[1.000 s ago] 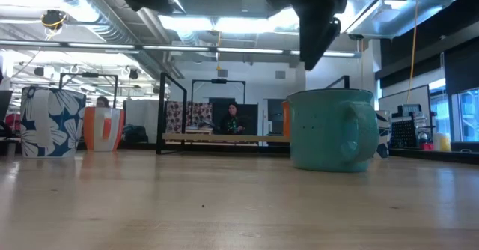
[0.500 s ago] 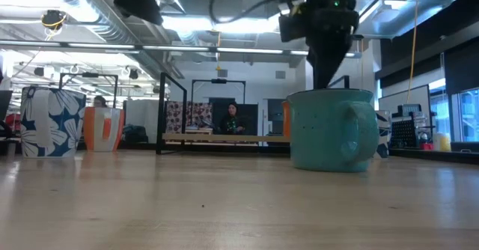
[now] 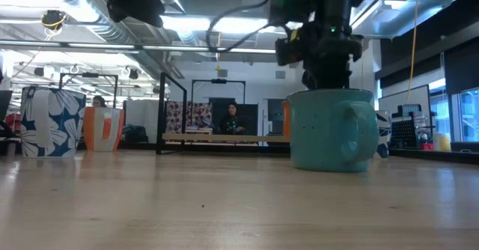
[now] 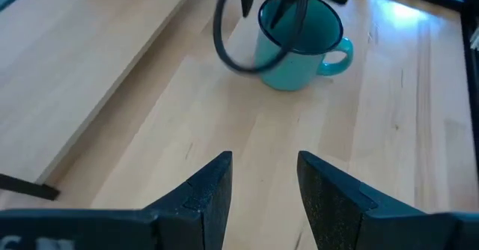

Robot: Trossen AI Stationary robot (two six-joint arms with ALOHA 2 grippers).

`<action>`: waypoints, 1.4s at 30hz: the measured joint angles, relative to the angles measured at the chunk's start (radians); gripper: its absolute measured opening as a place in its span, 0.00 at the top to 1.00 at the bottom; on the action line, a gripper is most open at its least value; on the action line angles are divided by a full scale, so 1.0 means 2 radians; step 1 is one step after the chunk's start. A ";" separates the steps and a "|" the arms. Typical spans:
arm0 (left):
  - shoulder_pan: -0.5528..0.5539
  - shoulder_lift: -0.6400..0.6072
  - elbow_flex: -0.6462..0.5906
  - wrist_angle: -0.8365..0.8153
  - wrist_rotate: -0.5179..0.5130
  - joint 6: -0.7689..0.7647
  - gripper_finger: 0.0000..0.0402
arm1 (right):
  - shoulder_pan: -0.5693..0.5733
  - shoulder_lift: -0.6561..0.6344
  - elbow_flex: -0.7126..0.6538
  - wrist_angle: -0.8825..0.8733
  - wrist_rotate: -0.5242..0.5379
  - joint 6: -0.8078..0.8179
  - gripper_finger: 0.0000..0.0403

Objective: Place coffee mugs
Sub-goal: Put the green mug on the shelf

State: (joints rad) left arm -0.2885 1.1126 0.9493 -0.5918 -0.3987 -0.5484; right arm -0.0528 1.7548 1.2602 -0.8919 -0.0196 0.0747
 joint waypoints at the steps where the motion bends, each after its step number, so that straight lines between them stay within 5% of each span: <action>1: 0.000 0.000 0.000 -0.001 0.000 0.000 0.63 | 0.000 0.005 0.000 0.004 0.000 0.000 0.56; 5: 0.000 0.000 0.000 0.004 0.001 0.000 0.63 | 0.000 0.012 0.000 -0.005 0.000 -0.017 0.64; 12: 0.000 -0.032 0.000 0.009 0.025 0.028 0.63 | -0.001 0.009 0.002 -0.004 -0.034 -0.021 0.96; 17: 0.000 -0.076 0.000 0.002 0.024 0.034 0.63 | 0.001 0.009 0.031 -0.035 -0.022 -0.027 0.96; 26: 0.000 -0.129 0.000 -0.005 0.006 0.050 0.63 | -0.021 0.002 0.187 -0.096 0.022 -0.032 0.98; 34: 0.000 -0.132 0.000 -0.014 -0.001 0.061 0.63 | -0.092 0.010 0.282 -0.099 0.095 -0.057 0.99; 42: 0.000 -0.131 0.000 -0.015 -0.010 0.080 0.63 | -0.177 0.077 0.385 -0.129 0.084 -0.086 0.99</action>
State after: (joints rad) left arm -0.2882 0.8501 0.9501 -0.6220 -0.4190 -0.3893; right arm -0.4062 1.9092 2.0305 -1.1502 0.1475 -0.0966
